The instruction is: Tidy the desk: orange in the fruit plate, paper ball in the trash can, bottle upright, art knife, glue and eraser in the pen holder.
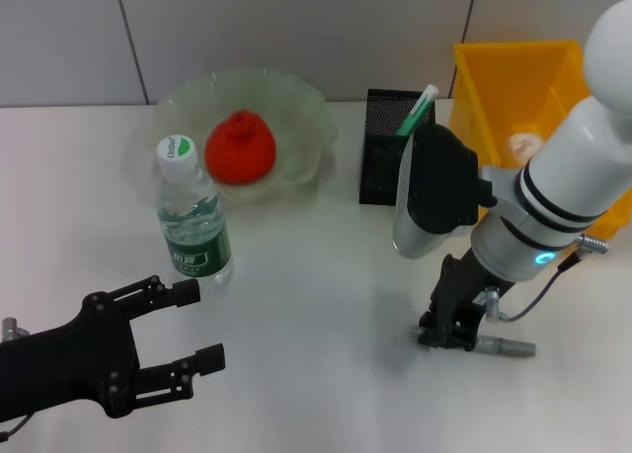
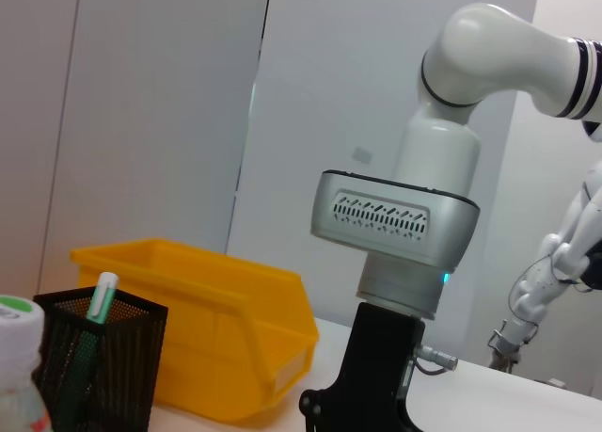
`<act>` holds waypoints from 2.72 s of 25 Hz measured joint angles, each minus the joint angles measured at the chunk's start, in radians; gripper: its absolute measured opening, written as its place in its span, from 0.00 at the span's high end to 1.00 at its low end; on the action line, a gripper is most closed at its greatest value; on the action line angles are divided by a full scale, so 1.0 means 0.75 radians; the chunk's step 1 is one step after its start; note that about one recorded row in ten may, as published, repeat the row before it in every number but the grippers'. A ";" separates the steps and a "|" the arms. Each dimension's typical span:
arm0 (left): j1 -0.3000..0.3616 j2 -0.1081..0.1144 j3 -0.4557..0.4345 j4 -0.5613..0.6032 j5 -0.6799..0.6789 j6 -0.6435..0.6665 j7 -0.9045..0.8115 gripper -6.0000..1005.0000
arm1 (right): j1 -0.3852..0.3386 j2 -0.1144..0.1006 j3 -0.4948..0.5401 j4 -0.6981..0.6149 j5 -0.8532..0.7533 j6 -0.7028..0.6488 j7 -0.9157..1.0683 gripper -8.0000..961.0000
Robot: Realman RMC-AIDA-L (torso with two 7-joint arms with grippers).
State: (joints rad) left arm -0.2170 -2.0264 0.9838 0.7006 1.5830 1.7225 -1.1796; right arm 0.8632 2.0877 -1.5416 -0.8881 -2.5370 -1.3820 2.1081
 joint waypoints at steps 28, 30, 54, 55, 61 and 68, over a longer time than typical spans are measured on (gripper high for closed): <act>0.001 -0.002 -0.025 -0.016 0.000 0.012 0.013 0.20 | -0.318 -0.010 0.393 -0.388 0.701 0.641 -0.432 0.85; 0.001 -0.004 -0.025 -0.016 0.000 0.012 0.010 0.20 | -0.305 -0.011 0.394 -0.298 0.807 0.700 -0.562 0.85; -0.004 -0.008 -0.027 -0.016 0.000 0.006 -0.016 0.20 | -0.169 -0.012 0.531 0.181 1.122 0.755 -1.001 0.81; -0.004 -0.008 -0.027 -0.016 0.000 0.006 -0.016 0.20 | -0.169 -0.012 0.532 0.182 1.129 0.762 -1.007 0.80; 0.001 -0.008 -0.027 -0.016 0.000 0.005 -0.016 0.20 | -0.175 -0.012 0.567 0.170 1.150 0.757 -1.010 0.69; 0.005 -0.002 -0.034 -0.016 -0.001 0.008 -0.016 0.20 | -0.242 -0.015 0.616 0.050 1.167 0.668 -0.913 0.48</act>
State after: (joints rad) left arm -0.2129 -2.0276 0.9581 0.6887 1.5826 1.7283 -1.1919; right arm 0.6815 2.0765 -1.0799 -0.8504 -1.6621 -0.8814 1.4232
